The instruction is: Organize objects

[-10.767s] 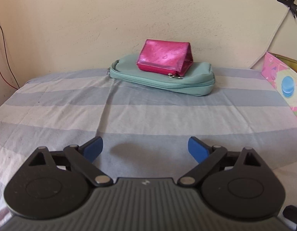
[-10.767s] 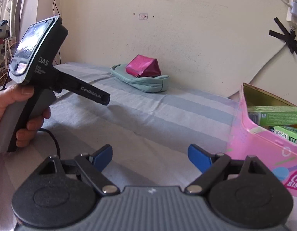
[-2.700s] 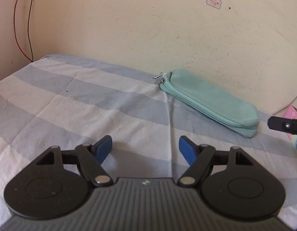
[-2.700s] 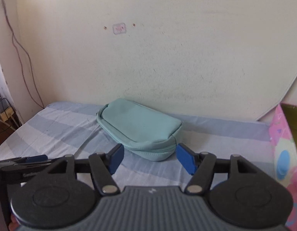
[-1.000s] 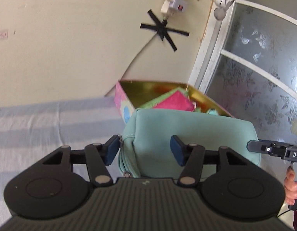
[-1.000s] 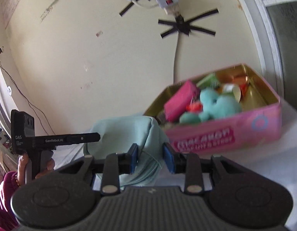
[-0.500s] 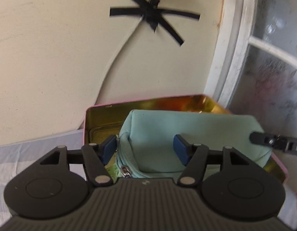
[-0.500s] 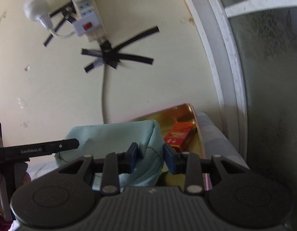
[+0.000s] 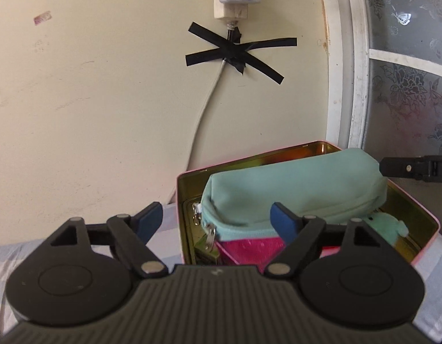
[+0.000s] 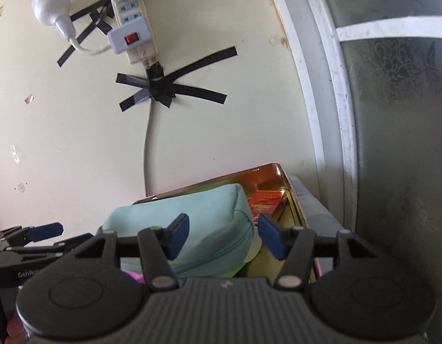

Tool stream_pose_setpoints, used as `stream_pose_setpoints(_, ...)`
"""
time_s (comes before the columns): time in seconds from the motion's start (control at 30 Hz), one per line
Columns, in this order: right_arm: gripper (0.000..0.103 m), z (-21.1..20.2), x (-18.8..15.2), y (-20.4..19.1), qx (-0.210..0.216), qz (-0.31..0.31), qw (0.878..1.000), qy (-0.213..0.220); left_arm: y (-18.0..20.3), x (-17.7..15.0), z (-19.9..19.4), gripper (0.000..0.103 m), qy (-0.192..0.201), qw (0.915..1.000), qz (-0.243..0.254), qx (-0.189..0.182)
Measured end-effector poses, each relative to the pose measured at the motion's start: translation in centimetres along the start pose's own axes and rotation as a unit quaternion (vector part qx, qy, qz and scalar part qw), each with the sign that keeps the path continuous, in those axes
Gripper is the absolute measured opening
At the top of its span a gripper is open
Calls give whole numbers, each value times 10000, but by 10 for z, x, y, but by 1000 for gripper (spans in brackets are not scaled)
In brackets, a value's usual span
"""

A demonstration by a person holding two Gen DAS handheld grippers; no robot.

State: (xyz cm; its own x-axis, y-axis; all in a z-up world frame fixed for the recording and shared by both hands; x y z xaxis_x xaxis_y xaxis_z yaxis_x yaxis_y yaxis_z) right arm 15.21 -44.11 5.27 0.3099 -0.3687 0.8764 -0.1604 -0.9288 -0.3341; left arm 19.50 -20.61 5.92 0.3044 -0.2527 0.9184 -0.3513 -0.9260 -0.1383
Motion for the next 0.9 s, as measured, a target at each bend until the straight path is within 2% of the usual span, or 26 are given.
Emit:
stream_pose_setpoints(0.13, 57, -57, -16, -32, 82, -272, 9987, 424, -9, -13, -47, 93, 139, 9999, -56, 26)
stream_pose_setpoints(0.23, 64, -96, -38, -52, 137, -301, 9969, 708, -14, -23, -79, 98, 285, 9996, -62, 49)
stream_pose_setpoints(0.3, 73, -120, -55, -64, 135, -296, 9955, 895, -17, -29, -98, 102, 374, 9993, -74, 64)
stream_pose_setpoints(0.47, 79, -168, -95, -89, 184, -324, 9922, 1189, -22, -44, -134, 103, 320, 9991, -285, 62)
stream_pose_setpoints(0.57, 85, -187, -112, -102, 120, -518, 9907, 1251, -25, -53, -151, 103, 298, 9987, -353, 207)
stream_pose_setpoints(0.9, 87, -221, -146, -124, 294, -646, 9914, 1103, -27, -73, -192, 103, 418, 9972, -435, 440)
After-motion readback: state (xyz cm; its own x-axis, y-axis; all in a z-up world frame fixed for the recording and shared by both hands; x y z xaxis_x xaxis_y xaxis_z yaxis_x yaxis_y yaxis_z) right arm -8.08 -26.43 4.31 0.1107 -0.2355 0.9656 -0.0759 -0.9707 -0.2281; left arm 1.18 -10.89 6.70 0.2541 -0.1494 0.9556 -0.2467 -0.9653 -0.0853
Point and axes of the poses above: each gripper's, at about its wrist camera, not at the fingertips, and z roughly the way its jaws point, y to its right, x to its top, the point moved 7 cm from there along z, roughly the way its jaws point, and after that the axes turned 5 degrees about y, right-handed, at the moved point
